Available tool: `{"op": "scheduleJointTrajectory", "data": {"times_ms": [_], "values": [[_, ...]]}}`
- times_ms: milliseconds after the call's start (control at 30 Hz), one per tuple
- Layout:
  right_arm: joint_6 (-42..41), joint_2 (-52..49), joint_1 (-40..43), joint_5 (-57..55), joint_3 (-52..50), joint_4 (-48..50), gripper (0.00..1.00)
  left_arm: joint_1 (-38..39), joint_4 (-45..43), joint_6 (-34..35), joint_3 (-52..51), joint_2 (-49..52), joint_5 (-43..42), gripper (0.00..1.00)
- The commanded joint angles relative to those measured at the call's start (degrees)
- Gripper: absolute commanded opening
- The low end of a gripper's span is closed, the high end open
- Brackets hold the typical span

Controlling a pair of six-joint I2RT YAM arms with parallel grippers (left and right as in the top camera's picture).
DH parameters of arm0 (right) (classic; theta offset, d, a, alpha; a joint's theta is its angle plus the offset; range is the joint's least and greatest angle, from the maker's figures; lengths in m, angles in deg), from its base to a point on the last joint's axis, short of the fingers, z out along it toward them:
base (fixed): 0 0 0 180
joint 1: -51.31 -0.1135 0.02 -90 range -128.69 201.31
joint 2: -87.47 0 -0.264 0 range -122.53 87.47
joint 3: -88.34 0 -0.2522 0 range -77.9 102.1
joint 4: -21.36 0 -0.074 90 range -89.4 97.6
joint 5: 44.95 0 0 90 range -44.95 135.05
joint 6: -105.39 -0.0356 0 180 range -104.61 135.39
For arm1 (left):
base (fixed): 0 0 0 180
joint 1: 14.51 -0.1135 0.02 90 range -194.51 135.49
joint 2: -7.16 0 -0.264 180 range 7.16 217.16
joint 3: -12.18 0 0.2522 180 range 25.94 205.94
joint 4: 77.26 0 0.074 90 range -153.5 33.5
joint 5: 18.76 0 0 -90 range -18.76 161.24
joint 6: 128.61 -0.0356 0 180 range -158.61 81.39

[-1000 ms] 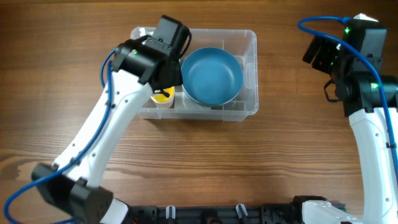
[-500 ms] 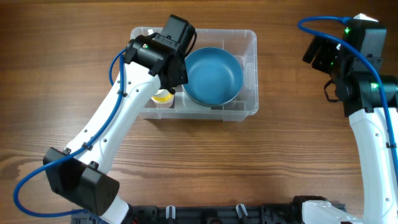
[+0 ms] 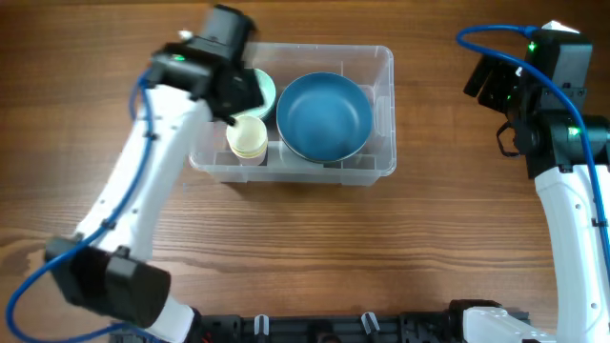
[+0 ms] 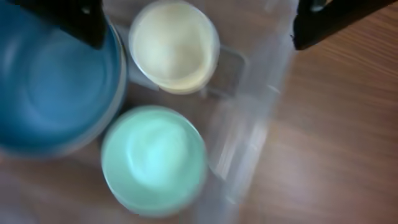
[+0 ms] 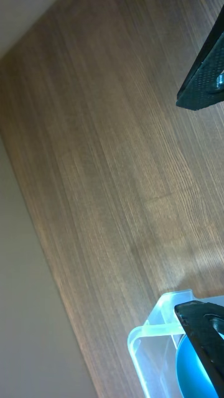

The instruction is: Pack container

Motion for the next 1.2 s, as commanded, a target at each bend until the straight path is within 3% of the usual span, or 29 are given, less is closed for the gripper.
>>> {"op": "scheduleJointTrajectory", "data": {"times_ms": [0, 300, 900, 1167], "values": [[0.5, -0.5, 0.0, -1.2, 0.8, 0.0, 1.0, -8.5, -0.4, -0.3, 2.0, -5.7, 1.2, 1.0], [0.5, -0.5, 0.0, -1.2, 0.8, 0.0, 1.0, -20.5, 0.1, -0.3, 2.0, -6.6, 1.3, 1.0], [0.5, -0.6, 0.0, -1.2, 0.8, 0.0, 0.99, -21.2, 0.1, -0.3, 2.0, -6.6, 1.3, 1.0], [0.0, 17.9, 0.0, -1.2, 0.8, 0.0, 1.0, -21.2, 0.1, -0.3, 2.0, -6.6, 1.2, 1.0]]}}
